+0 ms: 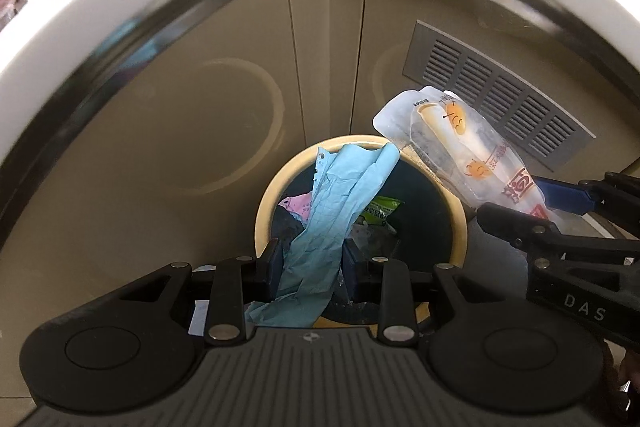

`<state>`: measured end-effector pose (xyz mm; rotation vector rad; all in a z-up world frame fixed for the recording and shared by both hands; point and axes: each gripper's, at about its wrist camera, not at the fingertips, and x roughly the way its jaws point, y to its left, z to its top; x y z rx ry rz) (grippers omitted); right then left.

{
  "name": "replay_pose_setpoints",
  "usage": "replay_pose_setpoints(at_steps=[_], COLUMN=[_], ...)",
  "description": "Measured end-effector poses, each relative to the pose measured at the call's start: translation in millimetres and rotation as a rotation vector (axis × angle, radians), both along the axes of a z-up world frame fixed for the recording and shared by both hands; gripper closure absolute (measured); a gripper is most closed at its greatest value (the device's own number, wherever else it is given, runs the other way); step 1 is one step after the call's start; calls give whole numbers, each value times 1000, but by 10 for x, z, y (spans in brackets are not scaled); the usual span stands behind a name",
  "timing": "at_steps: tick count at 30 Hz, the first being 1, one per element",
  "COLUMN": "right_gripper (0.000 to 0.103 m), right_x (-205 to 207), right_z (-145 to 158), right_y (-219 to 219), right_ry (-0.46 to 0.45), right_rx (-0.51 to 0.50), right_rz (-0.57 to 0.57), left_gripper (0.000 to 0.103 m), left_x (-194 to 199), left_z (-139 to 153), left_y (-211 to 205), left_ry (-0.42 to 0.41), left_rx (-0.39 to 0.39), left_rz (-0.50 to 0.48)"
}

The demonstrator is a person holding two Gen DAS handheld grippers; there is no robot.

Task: Collect trash
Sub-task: 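Open both tools to drop the glove and pouch into the bin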

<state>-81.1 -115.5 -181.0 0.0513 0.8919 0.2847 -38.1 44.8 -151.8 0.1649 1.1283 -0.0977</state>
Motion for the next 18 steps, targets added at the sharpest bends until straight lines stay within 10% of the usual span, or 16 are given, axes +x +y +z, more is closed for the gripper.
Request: replay_pose_setpoints(at_steps=[18], right_gripper=[50], right_x=[477], right_z=[-515], right_y=[226], right_ry=[141], right_rx=[-57], right_rz=[-34], left_gripper=[68], left_x=[419], left_z=[-604], left_y=[-56], left_ry=[134], left_rx=[-3], left_rz=[24])
